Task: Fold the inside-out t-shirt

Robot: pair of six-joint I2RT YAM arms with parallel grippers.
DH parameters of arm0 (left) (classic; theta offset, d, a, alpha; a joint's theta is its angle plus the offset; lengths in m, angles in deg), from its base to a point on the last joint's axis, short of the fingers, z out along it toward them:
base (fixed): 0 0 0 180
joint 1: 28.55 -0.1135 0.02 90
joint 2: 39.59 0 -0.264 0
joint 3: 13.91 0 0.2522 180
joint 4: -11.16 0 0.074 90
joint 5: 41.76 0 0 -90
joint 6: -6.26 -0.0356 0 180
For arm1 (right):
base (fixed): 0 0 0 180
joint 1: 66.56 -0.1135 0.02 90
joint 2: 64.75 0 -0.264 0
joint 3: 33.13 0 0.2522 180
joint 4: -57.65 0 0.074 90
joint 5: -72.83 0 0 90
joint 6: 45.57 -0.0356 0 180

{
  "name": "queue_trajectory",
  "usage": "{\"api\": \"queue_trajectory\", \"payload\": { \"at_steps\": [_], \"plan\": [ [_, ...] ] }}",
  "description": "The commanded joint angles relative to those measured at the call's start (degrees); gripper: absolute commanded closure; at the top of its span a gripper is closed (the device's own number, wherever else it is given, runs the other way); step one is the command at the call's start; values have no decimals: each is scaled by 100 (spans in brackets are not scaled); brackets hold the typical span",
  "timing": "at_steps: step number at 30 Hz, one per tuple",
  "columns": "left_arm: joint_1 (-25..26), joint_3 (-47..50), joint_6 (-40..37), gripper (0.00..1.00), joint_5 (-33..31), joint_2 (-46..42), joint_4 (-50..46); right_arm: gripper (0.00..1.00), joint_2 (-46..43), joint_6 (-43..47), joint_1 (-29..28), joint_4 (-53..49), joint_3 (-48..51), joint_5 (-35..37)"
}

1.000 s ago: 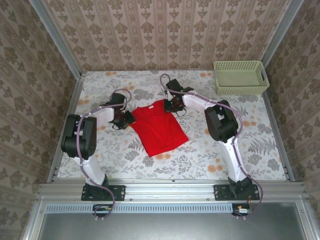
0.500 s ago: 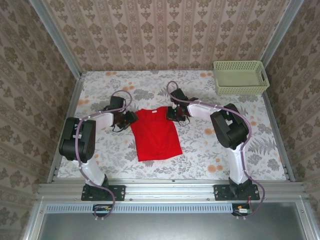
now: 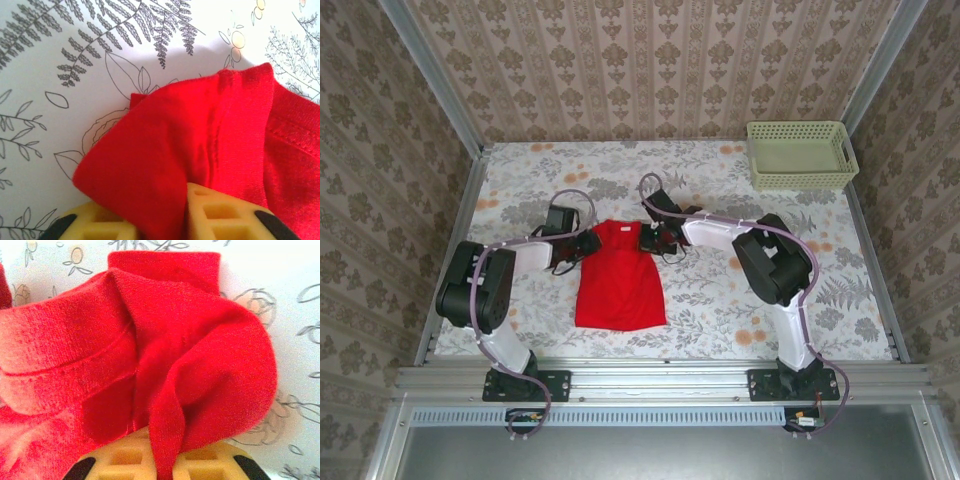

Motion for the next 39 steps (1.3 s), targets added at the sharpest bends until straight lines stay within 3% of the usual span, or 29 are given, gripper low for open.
{"api": "queue_trajectory", "payload": {
  "at_steps": [1, 5, 13, 22, 26, 32, 35, 39],
  "plan": [
    [200, 250, 11, 84, 558, -74, -116, 90, -272, -24, 199, -23, 309, 323],
    [155, 303, 30, 100, 567, -318, -94, 96, -515, 228, 329, 397, 517, 9],
    [-168, 43, 302, 100, 930, -996, 383, 100, -977, 319, 782, 900, 358, -686],
    [-677, -2225, 138, 100, 1219, -808, 310, 100, -847, 366, 1445, 716, -1689, -1268],
    [-745, -2512, 47, 100, 1475, -982, 500, 100, -1081, 614, 1476, 650, -1979, -1262],
    [-332, -942, -166, 100, 1807, -1643, 1026, 100, -2122, 759, 1304, 1664, 337, -1319],
    [154, 155, -241, 100, 1822, -1970, 1302, 100, -2726, 798, 1097, 2127, 1812, -1206],
    [910, 1282, -100, 100, 1614, -2374, 1678, 100, -3342, 816, 752, 2029, 3075, -852]
  ]
}}
